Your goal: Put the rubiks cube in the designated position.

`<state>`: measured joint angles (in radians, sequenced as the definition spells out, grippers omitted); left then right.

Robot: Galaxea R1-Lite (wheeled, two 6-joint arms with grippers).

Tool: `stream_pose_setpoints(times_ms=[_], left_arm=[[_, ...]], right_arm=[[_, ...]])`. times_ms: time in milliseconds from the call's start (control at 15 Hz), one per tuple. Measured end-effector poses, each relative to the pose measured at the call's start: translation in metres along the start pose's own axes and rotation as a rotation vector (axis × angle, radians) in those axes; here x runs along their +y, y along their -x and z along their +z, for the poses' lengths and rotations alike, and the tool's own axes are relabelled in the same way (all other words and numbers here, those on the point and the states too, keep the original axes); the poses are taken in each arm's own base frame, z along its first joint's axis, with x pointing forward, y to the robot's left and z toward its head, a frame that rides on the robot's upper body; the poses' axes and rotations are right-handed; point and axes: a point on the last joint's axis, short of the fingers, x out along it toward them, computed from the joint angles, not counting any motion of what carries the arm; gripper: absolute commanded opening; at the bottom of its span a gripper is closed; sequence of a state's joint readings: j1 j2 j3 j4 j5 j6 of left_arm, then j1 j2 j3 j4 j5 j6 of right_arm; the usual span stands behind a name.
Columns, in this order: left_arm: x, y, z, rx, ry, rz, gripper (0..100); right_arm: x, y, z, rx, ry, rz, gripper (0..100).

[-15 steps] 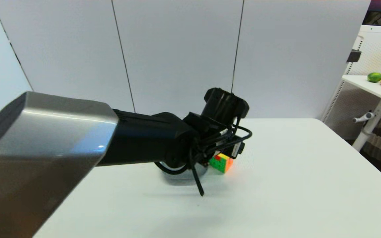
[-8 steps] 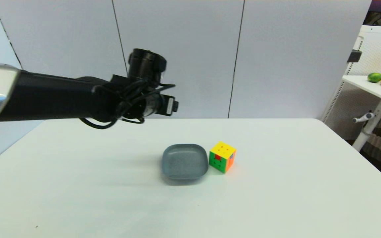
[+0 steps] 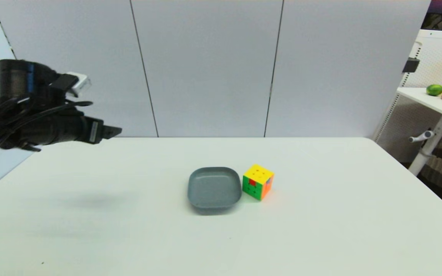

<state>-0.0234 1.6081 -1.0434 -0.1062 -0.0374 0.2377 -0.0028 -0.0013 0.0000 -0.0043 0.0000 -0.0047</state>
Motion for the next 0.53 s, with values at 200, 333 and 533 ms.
stream_pose_setpoints(times_ms=[200, 333, 533], left_arm=[[-0.003, 0.055, -0.059, 0.016, 0.023, 0.024, 100], [-0.014, 0.096, -0.091, -0.029, 0.019, 0.034, 100], [-0.033, 0.146, -0.139, -0.066, 0.011, 0.029, 100]], right_arm=[[0.000, 0.000, 0.000, 0.000, 0.000, 0.000, 100], [0.000, 0.000, 0.000, 0.000, 0.000, 0.000, 100], [0.000, 0.000, 0.000, 0.000, 0.001, 0.000, 100]])
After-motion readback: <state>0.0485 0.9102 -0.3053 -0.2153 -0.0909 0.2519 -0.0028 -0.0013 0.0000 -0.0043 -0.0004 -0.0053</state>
